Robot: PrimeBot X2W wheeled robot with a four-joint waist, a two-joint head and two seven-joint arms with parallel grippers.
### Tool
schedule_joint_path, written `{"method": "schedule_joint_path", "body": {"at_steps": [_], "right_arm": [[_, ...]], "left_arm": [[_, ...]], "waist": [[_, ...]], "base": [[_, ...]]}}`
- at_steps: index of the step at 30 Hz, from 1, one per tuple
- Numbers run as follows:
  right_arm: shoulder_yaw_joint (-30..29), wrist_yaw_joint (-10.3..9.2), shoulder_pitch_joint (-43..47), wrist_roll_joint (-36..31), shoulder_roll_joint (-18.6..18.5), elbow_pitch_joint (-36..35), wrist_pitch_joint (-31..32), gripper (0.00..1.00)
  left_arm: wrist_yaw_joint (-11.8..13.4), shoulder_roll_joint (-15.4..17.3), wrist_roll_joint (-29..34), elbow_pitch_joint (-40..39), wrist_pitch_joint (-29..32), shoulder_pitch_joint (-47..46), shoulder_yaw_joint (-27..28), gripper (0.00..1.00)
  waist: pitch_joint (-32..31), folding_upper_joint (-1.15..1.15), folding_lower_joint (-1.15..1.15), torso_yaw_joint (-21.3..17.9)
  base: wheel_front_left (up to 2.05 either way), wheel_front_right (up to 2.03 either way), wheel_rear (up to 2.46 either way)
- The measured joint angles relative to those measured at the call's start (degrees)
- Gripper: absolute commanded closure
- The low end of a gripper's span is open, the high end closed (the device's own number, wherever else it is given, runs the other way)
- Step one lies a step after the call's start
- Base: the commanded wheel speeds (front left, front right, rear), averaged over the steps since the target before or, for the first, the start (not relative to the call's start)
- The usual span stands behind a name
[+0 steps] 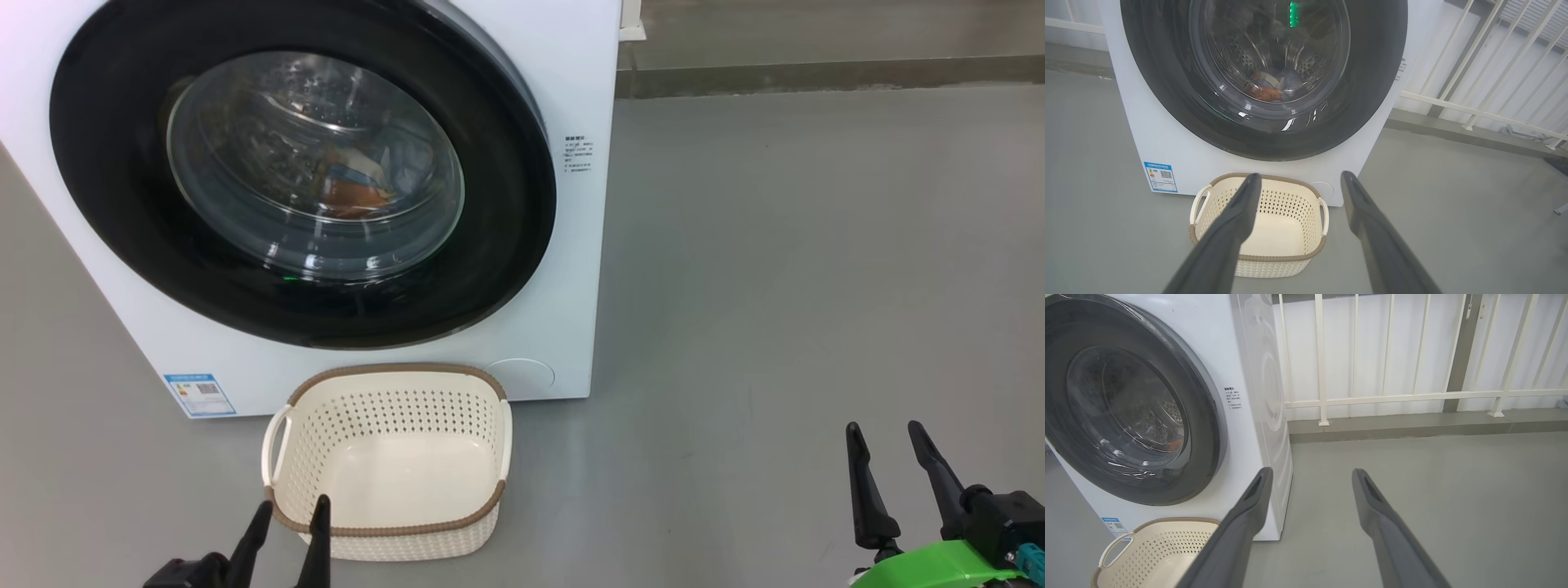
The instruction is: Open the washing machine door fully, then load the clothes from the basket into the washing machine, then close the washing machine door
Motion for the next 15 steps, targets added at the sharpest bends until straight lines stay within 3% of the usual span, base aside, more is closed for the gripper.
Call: {"method": "schedule_joint_path", "body": {"at_steps": [15], "right_arm": [[0.5, 0.00, 0.0, 0.0, 0.0, 0.0, 0.0, 0.00]], "left_arm": [[0.0, 0.2, -1.0, -0.1, 0.0, 0.2, -0.3, 0.00]], "waist": [[-0.3, 0.00, 0.00, -0.4]], "base": [[0.00, 0.00, 0.00]]}}
